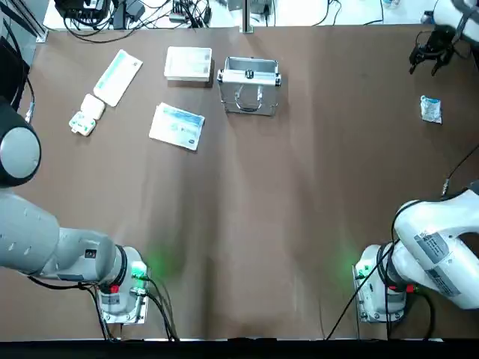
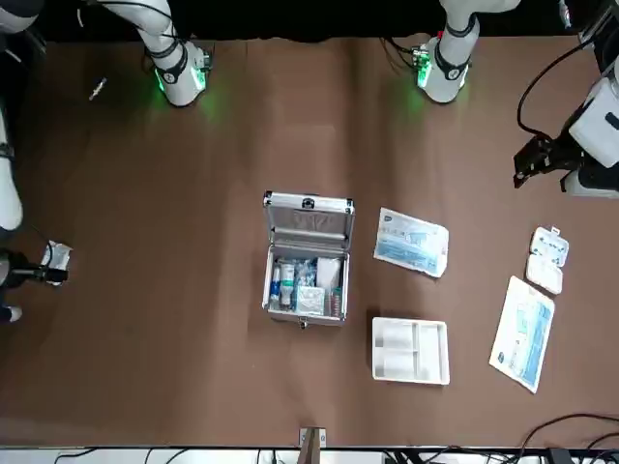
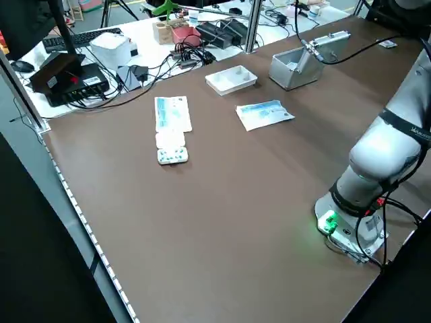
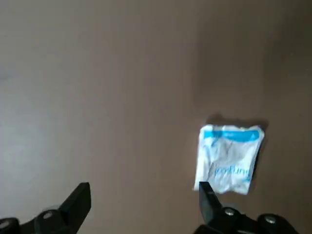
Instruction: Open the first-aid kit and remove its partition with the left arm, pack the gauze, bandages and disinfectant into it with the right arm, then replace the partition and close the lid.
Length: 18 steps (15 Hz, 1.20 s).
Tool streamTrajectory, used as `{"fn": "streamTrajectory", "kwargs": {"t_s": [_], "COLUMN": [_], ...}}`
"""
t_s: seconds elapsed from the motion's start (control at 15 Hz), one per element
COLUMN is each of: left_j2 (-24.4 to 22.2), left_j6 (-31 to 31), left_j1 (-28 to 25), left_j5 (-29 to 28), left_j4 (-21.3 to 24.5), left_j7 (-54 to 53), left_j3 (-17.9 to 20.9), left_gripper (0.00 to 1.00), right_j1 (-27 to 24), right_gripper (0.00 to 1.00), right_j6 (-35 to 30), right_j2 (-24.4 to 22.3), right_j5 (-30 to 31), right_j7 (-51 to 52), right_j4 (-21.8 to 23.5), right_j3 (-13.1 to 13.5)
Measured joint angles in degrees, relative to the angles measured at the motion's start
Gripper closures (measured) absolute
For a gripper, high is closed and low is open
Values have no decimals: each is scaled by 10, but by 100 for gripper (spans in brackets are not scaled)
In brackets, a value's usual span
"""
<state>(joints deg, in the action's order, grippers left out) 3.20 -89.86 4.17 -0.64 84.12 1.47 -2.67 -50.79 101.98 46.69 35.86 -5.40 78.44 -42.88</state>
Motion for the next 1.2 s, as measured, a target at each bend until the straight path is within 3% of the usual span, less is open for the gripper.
{"fn": "streamTrajectory", "kwargs": {"t_s": [0.4,0.47,0.6,1.13,1.2], "left_j2": [-2,-2,-2,-2,-2], "left_j6": [0,0,0,0,0], "left_j1": [0,0,0,0,0], "left_j5": [0,0,0,0,0], "left_j4": [0,0,0,0,0], "left_j7": [0,0,0,0,0], "left_j3": [0,0,0,0,0], "left_gripper": [0,0,0,0,0], "right_j1": [1,1,1,2,2], "right_gripper": [2,2,2,4,9], "right_j6": [134,179,223,236,236], "right_j2": [12,17,21,22,22], "right_j5": [37,52,56,57,57], "right_j7": [4,4,4,4,4], "right_j4": [43,61,84,109,109], "right_j3": [103,128,153,164,164]}}
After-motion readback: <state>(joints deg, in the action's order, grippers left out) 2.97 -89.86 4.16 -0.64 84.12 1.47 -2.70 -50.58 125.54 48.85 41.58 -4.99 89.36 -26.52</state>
